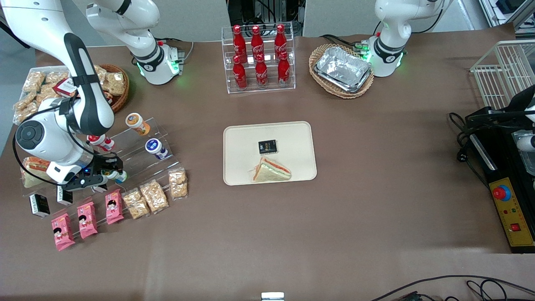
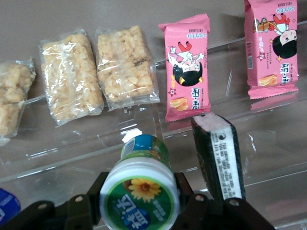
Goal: Place green gum on tray
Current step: 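Close the right gripper around the green gum bottle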
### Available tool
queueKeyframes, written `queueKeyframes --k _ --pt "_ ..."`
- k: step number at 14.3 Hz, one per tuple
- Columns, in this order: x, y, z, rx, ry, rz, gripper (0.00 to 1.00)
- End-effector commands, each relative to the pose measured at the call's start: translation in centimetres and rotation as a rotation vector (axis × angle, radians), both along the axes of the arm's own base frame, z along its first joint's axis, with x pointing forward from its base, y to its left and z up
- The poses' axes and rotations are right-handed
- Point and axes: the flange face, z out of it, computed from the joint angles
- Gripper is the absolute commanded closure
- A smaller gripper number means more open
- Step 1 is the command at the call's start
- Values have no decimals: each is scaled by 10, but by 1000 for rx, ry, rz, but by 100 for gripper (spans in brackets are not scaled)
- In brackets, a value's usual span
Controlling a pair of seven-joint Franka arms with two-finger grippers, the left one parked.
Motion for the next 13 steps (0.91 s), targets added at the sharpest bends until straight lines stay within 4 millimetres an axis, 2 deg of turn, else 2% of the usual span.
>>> queueKeyframes --k 1,2,6,10,11,13 --pt "-1 2 2 -3 -13 -10 52" --pt "-2 1 2 -3 -11 -12 59" --pt "-1 1 10 -2 -20 -7 65" --pt "-5 4 53 10 -11 6 75" --pt "-4 5 65 11 -9 10 80" --pt "-8 11 93 18 1 19 81"
